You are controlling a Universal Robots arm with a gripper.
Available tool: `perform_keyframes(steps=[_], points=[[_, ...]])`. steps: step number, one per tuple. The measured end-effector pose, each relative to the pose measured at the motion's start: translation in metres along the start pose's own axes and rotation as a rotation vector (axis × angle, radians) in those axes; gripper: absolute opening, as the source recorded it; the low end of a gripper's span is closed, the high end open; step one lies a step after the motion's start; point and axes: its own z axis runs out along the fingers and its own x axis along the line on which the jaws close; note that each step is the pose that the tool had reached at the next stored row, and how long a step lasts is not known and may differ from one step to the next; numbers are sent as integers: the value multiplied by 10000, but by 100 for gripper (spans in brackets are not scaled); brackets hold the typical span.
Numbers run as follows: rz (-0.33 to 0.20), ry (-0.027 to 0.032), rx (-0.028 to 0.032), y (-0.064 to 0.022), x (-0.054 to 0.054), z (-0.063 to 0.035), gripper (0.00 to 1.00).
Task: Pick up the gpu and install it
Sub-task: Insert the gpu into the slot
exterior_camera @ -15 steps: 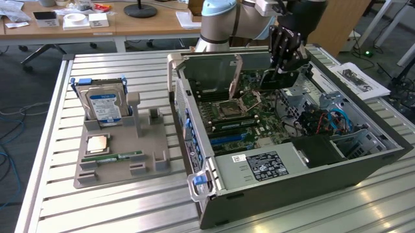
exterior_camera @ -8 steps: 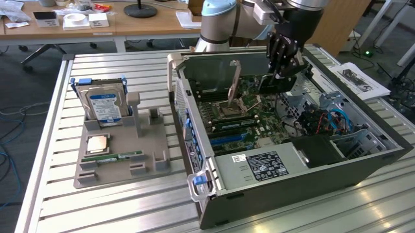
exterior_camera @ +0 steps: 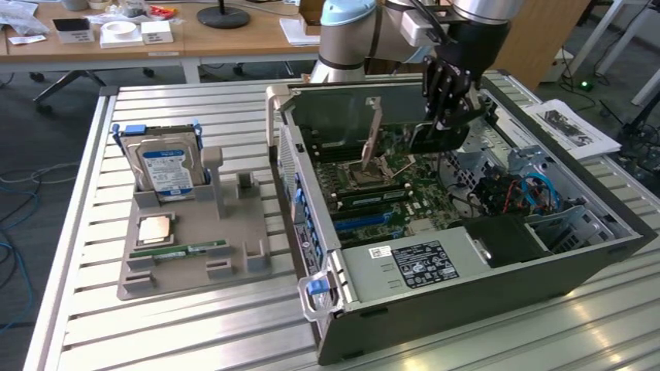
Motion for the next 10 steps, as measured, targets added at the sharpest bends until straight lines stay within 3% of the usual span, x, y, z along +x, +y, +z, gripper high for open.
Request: perform_keyframes(steps=[10], points=[[0, -3, 1, 0, 0, 21, 27]])
